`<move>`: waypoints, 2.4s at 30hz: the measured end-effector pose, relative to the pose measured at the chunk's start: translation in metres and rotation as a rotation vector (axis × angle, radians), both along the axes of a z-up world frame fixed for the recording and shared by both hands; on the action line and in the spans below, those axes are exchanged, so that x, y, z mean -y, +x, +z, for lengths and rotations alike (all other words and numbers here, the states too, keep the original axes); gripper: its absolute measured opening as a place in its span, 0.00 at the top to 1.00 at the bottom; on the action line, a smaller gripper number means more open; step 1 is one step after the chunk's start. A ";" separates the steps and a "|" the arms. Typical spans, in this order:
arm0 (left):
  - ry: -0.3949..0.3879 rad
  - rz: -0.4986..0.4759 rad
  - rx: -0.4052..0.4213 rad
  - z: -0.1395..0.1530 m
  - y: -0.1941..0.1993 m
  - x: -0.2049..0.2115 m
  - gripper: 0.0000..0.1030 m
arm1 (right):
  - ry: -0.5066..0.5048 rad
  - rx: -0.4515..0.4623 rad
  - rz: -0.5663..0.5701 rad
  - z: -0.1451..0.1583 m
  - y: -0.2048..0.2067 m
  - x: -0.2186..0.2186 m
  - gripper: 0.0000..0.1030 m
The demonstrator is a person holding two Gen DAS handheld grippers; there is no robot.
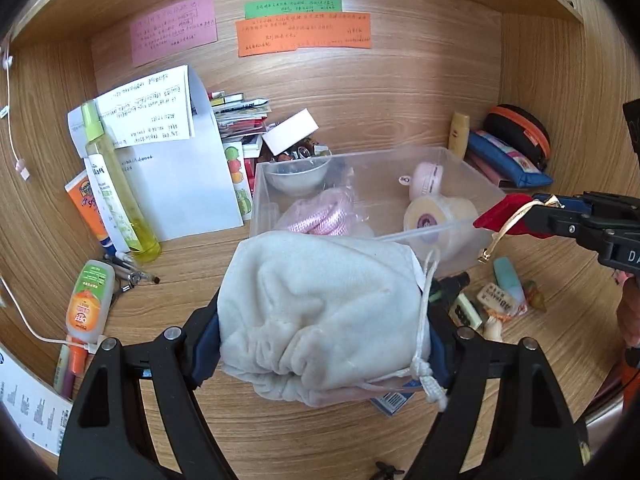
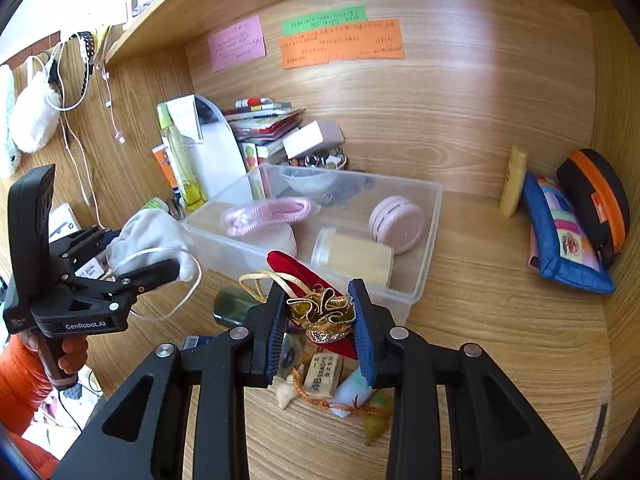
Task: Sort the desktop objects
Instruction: 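Carry the white pouch and red-gold ornament over the clear box, then lower the pouch and ornament into the box and open both tools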
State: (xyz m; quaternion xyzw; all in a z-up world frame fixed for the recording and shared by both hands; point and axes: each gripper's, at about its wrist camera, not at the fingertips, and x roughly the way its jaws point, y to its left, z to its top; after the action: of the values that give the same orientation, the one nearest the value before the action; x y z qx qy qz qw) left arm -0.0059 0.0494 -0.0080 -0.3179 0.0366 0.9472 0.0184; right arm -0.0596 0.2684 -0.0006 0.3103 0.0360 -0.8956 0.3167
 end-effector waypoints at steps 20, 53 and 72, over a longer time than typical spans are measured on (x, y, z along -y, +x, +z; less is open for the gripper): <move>0.057 0.083 -0.081 0.044 -0.055 0.031 0.22 | -0.035 -0.043 -0.021 0.041 -0.048 0.024 0.73; 0.168 0.015 0.107 -0.012 -0.148 0.013 0.22 | 0.120 0.084 -0.060 -0.017 -0.119 0.068 0.73; 0.084 0.002 0.054 -0.018 -0.134 0.007 0.21 | 0.233 0.025 -0.086 -0.026 -0.114 0.080 0.67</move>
State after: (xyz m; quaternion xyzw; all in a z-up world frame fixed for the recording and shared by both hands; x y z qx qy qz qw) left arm -0.1397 0.0427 -0.0260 -0.3422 -0.0042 0.9391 0.0319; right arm -0.1737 0.1882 -0.0267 0.3572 0.1224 -0.8942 0.2404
